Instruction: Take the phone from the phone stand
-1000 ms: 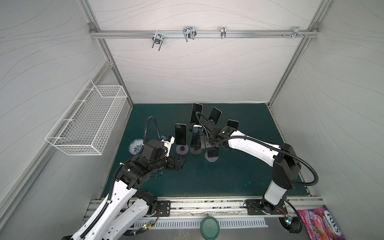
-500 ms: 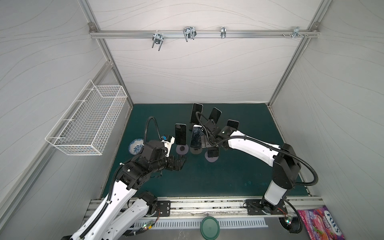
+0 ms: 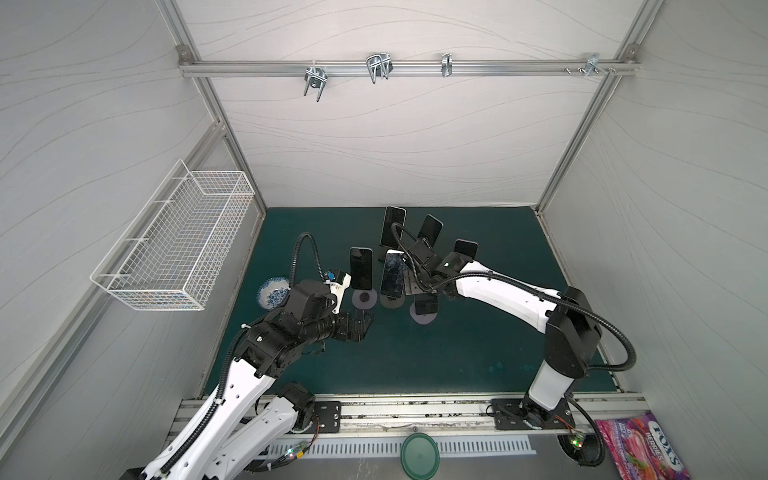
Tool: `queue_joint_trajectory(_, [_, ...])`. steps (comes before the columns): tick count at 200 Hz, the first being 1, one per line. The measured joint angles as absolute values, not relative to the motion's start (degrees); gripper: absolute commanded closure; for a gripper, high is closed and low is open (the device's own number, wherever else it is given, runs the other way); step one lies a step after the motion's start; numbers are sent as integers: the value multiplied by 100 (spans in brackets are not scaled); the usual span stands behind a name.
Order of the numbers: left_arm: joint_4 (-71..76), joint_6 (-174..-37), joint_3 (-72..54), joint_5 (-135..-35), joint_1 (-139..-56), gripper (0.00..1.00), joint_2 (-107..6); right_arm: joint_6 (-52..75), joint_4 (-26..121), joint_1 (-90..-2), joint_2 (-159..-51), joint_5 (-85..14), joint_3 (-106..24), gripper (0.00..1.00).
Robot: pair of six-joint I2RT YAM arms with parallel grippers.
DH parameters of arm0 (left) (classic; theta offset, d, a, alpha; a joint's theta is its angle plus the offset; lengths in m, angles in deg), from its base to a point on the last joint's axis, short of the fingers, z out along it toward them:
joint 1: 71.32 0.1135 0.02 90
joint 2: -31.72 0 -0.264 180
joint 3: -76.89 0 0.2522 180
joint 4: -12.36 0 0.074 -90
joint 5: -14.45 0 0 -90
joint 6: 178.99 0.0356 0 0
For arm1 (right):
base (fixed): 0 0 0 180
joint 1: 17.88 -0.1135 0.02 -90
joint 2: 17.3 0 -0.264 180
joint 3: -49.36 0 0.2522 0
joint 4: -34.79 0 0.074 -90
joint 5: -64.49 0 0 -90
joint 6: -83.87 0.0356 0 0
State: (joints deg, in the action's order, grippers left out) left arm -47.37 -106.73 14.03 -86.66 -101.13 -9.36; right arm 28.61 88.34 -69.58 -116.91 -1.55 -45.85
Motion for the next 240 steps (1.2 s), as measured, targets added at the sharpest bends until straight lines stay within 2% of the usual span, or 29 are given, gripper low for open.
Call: queue_joint_trajectory(240, [-4748,-10677,1303,-8660,-10139,1,-1074,2845,8689,-6912,-11687,-279,-4494,29])
